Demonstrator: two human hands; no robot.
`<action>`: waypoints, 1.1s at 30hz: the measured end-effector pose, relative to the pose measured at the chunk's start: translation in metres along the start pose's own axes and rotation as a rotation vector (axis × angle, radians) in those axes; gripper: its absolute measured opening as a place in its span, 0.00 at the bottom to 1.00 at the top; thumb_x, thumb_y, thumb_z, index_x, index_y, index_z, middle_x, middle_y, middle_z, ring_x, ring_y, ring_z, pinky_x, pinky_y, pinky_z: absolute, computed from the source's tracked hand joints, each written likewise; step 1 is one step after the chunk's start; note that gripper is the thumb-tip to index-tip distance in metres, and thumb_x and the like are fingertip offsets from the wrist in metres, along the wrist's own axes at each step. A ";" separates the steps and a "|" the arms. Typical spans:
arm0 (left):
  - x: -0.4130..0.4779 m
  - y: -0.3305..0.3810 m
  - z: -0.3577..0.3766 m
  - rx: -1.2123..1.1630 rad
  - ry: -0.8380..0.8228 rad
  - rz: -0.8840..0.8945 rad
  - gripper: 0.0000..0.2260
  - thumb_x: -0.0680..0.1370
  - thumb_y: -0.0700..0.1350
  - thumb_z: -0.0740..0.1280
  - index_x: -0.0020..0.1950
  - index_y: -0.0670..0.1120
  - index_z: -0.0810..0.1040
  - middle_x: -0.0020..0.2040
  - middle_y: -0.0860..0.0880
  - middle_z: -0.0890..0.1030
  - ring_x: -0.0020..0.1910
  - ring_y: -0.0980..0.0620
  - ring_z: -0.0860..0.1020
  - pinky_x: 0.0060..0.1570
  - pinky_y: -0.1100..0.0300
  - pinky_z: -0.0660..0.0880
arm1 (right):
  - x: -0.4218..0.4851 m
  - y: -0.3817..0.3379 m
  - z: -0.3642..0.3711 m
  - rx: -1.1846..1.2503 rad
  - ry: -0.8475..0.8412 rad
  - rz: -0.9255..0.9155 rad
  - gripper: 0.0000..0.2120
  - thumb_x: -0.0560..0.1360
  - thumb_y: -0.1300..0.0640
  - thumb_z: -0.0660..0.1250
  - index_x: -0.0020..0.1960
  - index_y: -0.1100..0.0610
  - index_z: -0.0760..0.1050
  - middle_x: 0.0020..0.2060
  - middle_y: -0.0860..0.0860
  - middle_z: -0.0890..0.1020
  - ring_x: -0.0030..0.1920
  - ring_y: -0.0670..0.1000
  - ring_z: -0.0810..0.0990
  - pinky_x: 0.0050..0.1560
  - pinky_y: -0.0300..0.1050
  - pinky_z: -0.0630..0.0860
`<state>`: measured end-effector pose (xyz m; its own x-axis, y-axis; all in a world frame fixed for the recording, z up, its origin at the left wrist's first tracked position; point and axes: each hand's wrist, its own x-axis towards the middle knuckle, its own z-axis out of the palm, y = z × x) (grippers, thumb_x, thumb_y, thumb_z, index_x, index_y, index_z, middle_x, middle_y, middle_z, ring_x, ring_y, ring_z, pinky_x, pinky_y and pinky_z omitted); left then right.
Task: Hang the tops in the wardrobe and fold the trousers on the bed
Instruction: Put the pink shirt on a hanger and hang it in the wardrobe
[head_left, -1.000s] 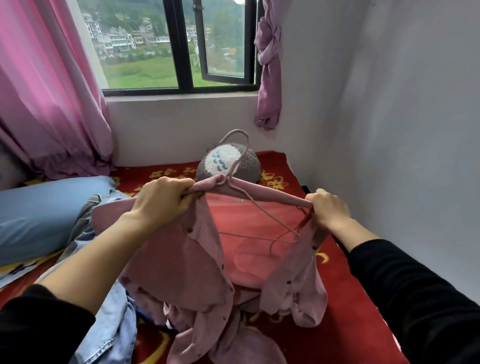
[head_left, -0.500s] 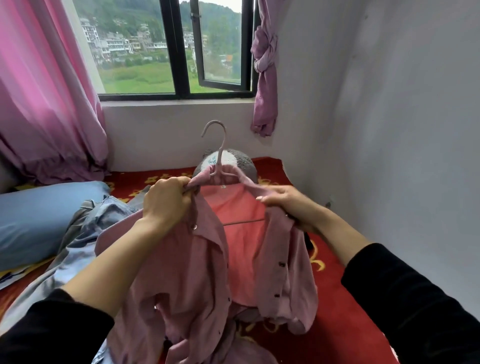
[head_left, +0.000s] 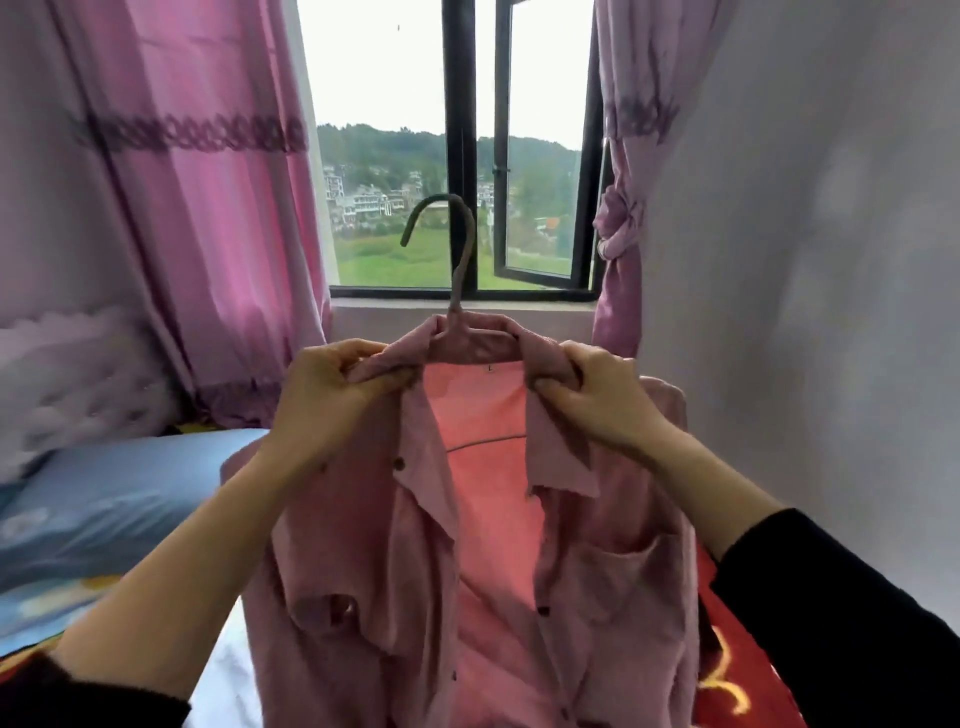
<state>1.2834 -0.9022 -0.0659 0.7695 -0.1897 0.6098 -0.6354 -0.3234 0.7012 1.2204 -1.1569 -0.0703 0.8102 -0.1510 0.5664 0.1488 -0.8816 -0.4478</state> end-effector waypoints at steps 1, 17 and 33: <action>0.002 0.007 -0.008 0.006 0.009 0.014 0.09 0.69 0.42 0.76 0.48 0.51 0.85 0.38 0.58 0.84 0.35 0.68 0.77 0.37 0.73 0.72 | 0.009 -0.010 -0.002 0.014 0.041 -0.012 0.04 0.73 0.54 0.67 0.40 0.53 0.75 0.41 0.54 0.81 0.48 0.59 0.78 0.50 0.51 0.70; -0.069 0.001 -0.158 0.538 0.257 -0.298 0.13 0.74 0.50 0.70 0.56 0.47 0.80 0.49 0.46 0.83 0.46 0.50 0.78 0.41 0.58 0.66 | 0.068 -0.110 -0.023 0.333 0.172 -0.015 0.16 0.70 0.54 0.66 0.26 0.58 0.68 0.24 0.50 0.68 0.32 0.52 0.69 0.47 0.48 0.63; -0.251 0.079 -0.298 -0.182 0.436 -0.575 0.12 0.81 0.42 0.58 0.54 0.41 0.81 0.48 0.44 0.84 0.46 0.49 0.81 0.44 0.62 0.79 | 0.000 -0.246 0.026 0.689 0.034 -0.108 0.11 0.59 0.53 0.63 0.26 0.61 0.74 0.24 0.55 0.66 0.29 0.53 0.67 0.35 0.47 0.62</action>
<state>1.0209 -0.6036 -0.0530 0.9127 0.3604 0.1926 -0.1694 -0.0951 0.9809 1.1989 -0.9282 0.0221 0.7540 -0.1020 0.6489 0.5626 -0.4094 -0.7182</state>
